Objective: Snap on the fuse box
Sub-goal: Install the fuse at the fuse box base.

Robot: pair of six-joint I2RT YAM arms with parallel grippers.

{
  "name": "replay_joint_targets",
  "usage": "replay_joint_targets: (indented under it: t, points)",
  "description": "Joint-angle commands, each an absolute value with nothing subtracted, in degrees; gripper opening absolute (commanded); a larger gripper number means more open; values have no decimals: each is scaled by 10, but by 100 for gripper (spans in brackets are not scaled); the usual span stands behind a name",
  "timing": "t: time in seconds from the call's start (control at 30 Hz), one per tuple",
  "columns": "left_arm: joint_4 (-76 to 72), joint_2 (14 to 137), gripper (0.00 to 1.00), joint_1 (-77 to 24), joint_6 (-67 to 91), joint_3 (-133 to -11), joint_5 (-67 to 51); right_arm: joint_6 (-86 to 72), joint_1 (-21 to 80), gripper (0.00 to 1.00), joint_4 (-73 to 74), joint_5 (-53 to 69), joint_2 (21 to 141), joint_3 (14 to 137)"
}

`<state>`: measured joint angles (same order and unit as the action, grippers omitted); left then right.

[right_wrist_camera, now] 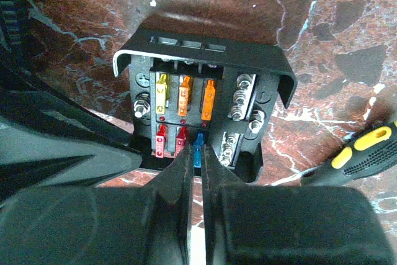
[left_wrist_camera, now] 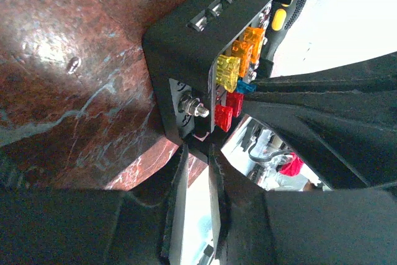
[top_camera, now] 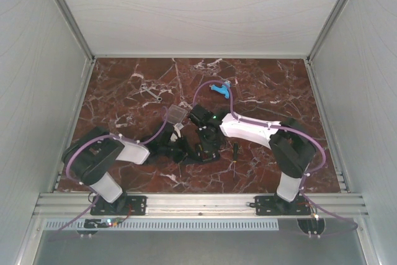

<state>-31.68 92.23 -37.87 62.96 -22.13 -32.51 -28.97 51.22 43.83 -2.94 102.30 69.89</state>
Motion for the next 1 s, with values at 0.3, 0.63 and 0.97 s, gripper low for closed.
replay_joint_targets:
  t: [0.3,0.63,0.97]
  points:
    - [-432,973,13,-391,684,-219,-275,-187,487,0,364,-56,1101,698]
    - [-396,927,25,-396,684,-208,-230,-152,487,14,378,-13,1021,701]
    - [-353,886,34,-396,674,-199,-206,-146,487,26,389,-18,979,697]
